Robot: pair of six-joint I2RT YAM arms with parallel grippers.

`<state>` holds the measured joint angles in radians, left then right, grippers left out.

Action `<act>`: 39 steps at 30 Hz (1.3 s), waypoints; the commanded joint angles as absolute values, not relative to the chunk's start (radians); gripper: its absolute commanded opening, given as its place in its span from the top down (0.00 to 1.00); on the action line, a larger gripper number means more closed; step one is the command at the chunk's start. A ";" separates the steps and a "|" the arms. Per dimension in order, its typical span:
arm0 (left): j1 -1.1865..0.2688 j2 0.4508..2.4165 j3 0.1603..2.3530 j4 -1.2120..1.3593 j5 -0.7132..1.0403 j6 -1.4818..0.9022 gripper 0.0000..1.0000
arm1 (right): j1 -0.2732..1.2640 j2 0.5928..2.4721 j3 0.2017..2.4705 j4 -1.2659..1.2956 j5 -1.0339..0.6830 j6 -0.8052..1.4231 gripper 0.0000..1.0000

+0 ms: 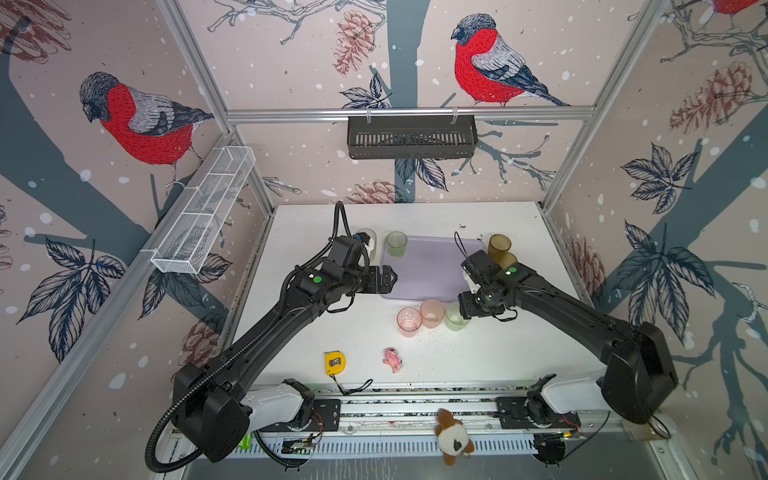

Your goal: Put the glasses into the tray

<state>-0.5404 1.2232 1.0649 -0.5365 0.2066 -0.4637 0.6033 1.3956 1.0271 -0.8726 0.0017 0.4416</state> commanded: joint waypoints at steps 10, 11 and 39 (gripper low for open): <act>-0.531 1.209 1.055 -0.512 0.213 -0.413 0.02 | 0.613 1.441 1.031 -0.858 0.018 0.446 0.48; -0.531 1.206 1.050 -0.509 0.213 -0.409 0.02 | 0.615 1.442 1.029 -0.858 0.018 0.447 0.49; -0.531 1.127 1.018 -0.488 0.250 -0.389 0.02 | 0.634 1.493 1.057 -0.850 0.059 0.439 0.69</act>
